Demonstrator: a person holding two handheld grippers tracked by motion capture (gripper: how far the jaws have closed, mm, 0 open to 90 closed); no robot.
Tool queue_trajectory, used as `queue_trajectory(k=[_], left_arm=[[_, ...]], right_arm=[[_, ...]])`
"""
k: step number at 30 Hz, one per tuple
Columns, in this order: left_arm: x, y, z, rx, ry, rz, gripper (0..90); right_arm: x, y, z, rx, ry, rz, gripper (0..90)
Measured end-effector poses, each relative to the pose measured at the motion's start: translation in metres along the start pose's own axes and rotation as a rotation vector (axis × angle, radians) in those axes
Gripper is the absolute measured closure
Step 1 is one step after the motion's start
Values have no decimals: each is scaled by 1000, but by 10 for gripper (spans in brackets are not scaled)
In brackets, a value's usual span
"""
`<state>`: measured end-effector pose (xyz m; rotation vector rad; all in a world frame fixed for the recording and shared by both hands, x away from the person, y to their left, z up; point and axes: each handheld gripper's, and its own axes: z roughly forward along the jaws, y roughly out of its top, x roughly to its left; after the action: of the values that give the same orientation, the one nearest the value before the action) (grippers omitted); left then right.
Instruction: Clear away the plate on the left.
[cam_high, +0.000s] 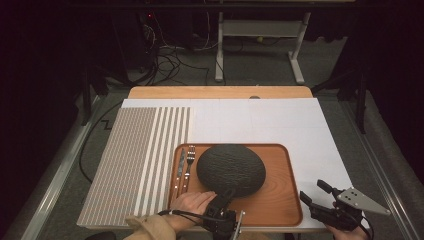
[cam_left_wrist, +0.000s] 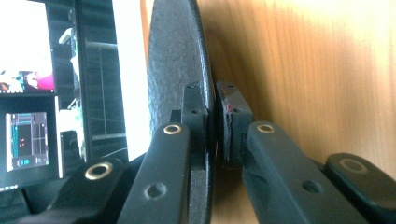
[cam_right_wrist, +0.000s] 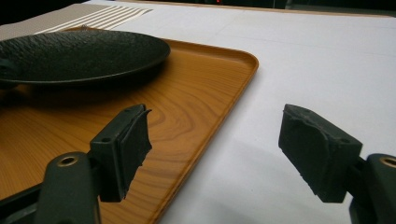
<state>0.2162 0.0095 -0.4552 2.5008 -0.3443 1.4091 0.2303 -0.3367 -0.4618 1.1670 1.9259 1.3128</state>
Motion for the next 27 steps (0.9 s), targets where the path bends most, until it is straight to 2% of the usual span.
queue_trajectory(k=[6, 8, 17, 25, 27], left_arm=[[-5, 6, 5, -15, -2, 17, 794], [-4, 5, 6, -21, -4, 5, 795], [-7, 5, 16, -26, -38, 28, 784], [-5, 4, 19, -29, -73, 0, 733], [-7, 4, 20, -30, -69, -5, 720]], right_arm=[[0, 0, 0, 0, 2, -1, 252], [0, 0, 0, 0, 3, -1, 252], [0, 0, 0, 6, 7, 4, 251], [0, 0, 1, 9, 9, 4, 250], [1, 0, 1, 9, 9, 3, 250]])
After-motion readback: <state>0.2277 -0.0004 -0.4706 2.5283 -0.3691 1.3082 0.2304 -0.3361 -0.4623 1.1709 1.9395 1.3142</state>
